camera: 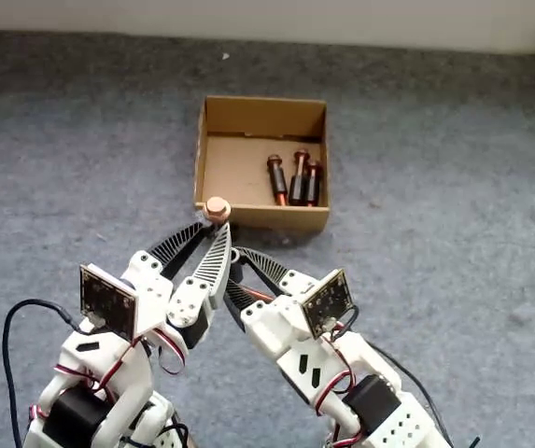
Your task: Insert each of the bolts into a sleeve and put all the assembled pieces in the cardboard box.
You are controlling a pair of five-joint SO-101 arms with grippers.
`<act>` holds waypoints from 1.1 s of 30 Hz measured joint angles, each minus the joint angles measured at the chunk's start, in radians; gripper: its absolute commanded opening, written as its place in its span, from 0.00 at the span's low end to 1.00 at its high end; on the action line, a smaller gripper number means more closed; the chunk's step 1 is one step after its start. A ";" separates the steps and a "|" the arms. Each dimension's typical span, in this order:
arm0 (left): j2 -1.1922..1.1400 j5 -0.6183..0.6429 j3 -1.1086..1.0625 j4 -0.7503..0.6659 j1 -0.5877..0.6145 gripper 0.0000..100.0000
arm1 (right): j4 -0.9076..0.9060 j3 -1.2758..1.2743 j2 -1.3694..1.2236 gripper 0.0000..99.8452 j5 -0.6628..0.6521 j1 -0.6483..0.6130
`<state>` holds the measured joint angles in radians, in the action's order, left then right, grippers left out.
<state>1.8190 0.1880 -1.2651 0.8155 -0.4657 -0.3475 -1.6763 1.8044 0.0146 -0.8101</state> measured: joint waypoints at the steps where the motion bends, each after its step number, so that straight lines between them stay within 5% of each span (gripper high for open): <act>1: 0.000 0.000 0.000 0.000 0.000 0.01 | 0.000 0.000 0.000 0.00 0.000 0.000; 20: -0.009 0.000 -0.014 0.009 -0.052 0.01 | 0.006 0.000 0.014 0.00 0.002 0.005; 33: -0.011 -0.069 -0.044 0.040 -0.017 0.15 | 0.005 0.000 0.014 0.00 0.003 0.003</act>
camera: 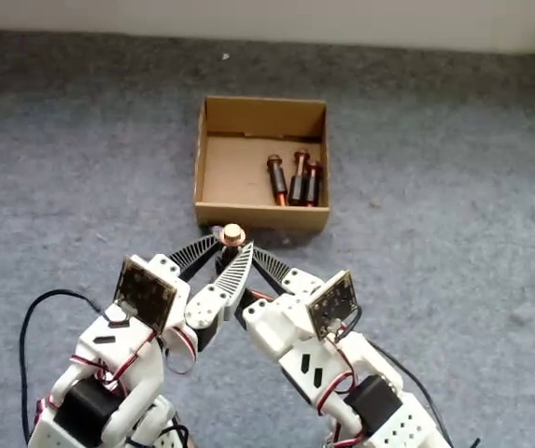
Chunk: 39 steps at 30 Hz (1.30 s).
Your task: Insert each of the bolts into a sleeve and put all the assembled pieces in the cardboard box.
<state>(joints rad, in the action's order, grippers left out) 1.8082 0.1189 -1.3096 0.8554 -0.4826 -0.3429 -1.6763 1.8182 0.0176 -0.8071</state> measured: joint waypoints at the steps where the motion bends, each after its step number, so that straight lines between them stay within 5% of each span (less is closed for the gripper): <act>1: 0.000 -0.002 0.002 0.000 0.012 0.15 | 0.000 0.000 0.000 0.00 0.000 0.000; 12: 0.000 -0.003 0.021 0.012 0.176 0.15 | -0.055 0.000 0.000 0.00 -0.002 0.068; 24: 0.005 -0.101 0.018 0.299 0.443 0.01 | -0.106 0.000 -0.002 0.00 0.046 0.133; 39: 0.002 -0.152 -0.347 0.206 0.572 0.01 | -0.106 0.000 -0.002 0.00 0.051 0.175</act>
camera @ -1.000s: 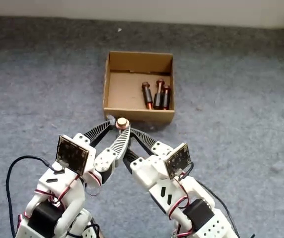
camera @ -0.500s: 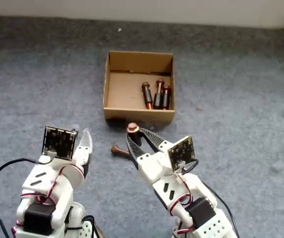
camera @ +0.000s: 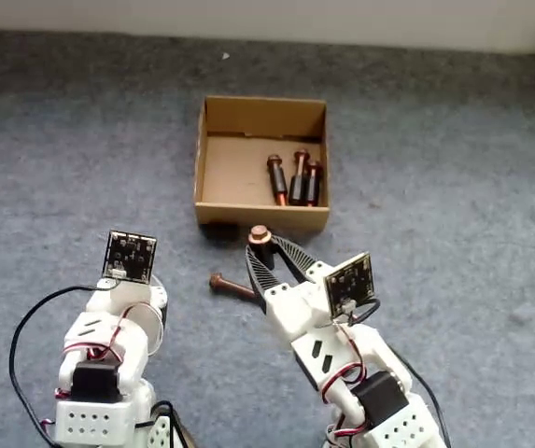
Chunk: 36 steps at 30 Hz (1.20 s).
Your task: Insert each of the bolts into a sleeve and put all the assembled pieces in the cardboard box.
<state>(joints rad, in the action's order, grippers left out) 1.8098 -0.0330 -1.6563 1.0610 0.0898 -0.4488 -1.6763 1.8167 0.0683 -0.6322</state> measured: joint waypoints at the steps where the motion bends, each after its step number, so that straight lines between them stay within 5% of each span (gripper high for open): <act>1: 0.000 0.000 -0.009 -0.014 0.000 0.01 | 0.000 0.000 0.000 0.00 0.002 0.006; 20: 0.000 -0.087 -0.020 -0.054 0.000 0.01 | 0.063 0.009 -0.048 0.00 0.002 0.109; 36: 0.000 -0.087 -0.020 -0.054 0.000 0.01 | 0.364 0.580 -1.126 0.00 0.002 0.155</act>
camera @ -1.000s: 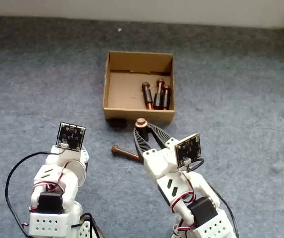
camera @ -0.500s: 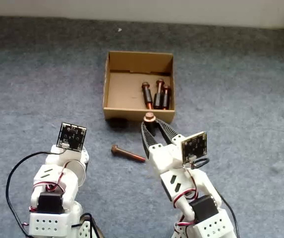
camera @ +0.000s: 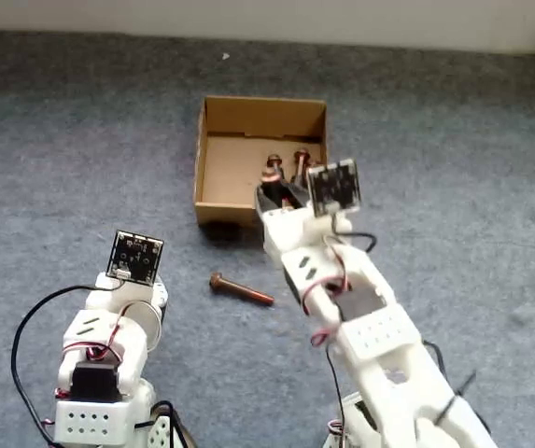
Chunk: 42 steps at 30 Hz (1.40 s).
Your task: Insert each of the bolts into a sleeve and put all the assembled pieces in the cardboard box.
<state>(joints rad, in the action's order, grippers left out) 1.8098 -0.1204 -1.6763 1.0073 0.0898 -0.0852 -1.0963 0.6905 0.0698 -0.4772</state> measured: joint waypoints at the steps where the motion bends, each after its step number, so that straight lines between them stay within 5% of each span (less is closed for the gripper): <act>1: 0.000 0.000 0.000 0.000 0.000 0.01 | 0.037 0.029 -0.068 0.00 0.000 0.009; 14: 0.000 0.000 0.000 0.000 0.000 0.01 | 0.308 0.305 -0.637 0.03 0.000 0.029; 19: 0.000 0.000 0.000 0.000 0.000 0.01 | 0.310 0.342 -0.713 0.17 0.000 0.029; 24: 0.000 0.000 0.000 0.000 0.000 0.01 | 0.301 0.341 -0.660 0.18 0.000 0.029; 35: 0.000 0.000 0.000 0.000 0.000 0.01 | -0.307 0.270 -0.189 0.18 -0.147 -0.002; 42: 0.000 0.000 0.000 0.000 0.014 0.01 | -0.661 0.261 -0.106 0.18 -0.394 -0.104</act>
<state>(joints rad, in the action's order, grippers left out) 1.8098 -0.1204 -1.6763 1.0073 0.1036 -0.7465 -0.8355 0.5846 -0.3245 -0.5815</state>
